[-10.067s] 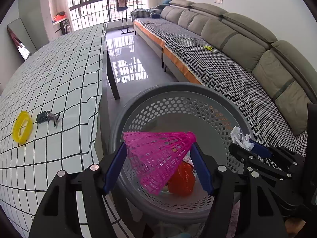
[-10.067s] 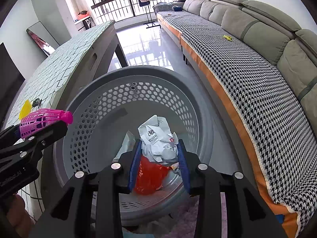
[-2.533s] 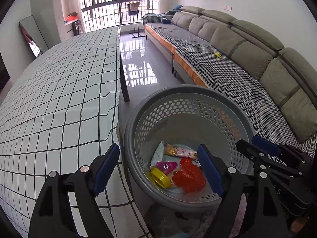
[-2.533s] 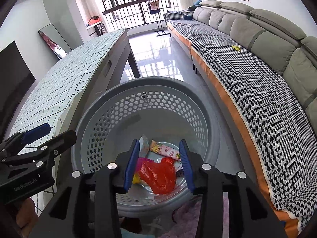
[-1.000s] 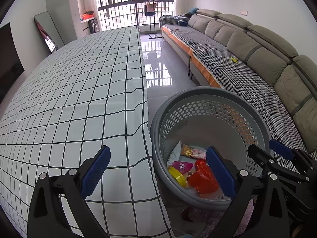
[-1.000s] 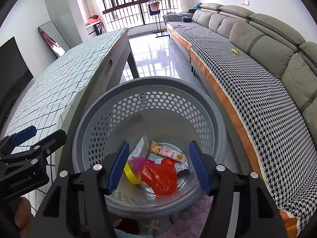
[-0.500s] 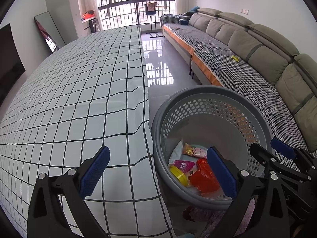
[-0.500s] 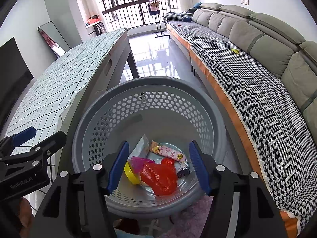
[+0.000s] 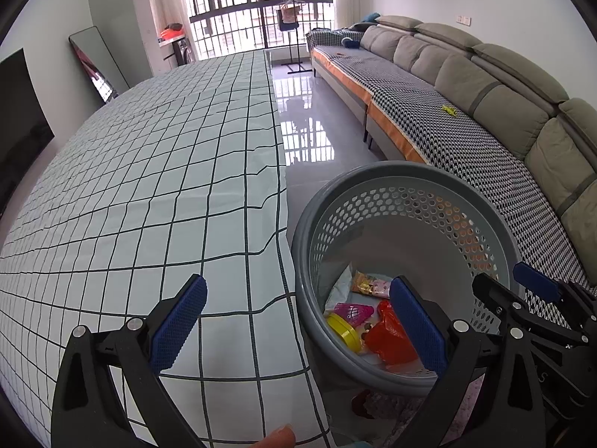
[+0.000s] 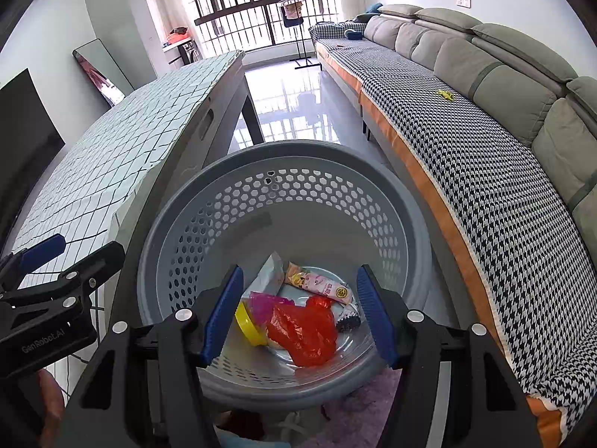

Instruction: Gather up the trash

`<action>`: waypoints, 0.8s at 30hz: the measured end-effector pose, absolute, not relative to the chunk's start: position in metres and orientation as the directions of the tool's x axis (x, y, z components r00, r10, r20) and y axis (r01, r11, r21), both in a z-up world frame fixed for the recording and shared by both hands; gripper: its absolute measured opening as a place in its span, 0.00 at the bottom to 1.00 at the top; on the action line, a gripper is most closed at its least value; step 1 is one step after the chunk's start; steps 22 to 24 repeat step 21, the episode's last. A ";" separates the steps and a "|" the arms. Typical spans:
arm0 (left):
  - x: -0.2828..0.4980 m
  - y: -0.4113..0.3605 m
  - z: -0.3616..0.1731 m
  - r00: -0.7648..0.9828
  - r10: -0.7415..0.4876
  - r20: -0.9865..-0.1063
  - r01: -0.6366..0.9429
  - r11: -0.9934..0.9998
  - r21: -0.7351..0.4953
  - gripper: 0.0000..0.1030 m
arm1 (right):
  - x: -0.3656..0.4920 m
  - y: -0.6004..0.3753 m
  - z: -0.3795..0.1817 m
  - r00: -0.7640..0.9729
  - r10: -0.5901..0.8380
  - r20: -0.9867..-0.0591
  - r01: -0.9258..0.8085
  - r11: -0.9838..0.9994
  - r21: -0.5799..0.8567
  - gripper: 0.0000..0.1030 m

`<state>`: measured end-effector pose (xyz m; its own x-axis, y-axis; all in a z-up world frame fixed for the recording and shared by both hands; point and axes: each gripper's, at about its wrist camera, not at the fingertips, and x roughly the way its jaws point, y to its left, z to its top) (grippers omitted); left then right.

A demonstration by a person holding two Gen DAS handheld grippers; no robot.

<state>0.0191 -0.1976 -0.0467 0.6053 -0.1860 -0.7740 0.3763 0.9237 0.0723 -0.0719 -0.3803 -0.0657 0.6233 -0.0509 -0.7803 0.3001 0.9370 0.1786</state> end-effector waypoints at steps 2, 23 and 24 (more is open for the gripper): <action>0.019 -0.197 -0.047 0.605 -0.183 -0.775 0.374 0.925 0.073 0.94 | -0.072 -0.380 -0.066 0.624 -0.052 -0.780 0.301 0.937 0.179 0.59; 0.019 -0.197 -0.049 0.598 -0.185 -0.780 0.371 0.926 0.065 0.94 | -0.072 -0.380 -0.066 0.624 -0.052 -0.780 0.302 0.936 0.179 0.59; 0.019 -0.197 -0.049 0.598 -0.185 -0.780 0.371 0.926 0.065 0.94 | -0.072 -0.380 -0.066 0.624 -0.052 -0.780 0.302 0.936 0.179 0.59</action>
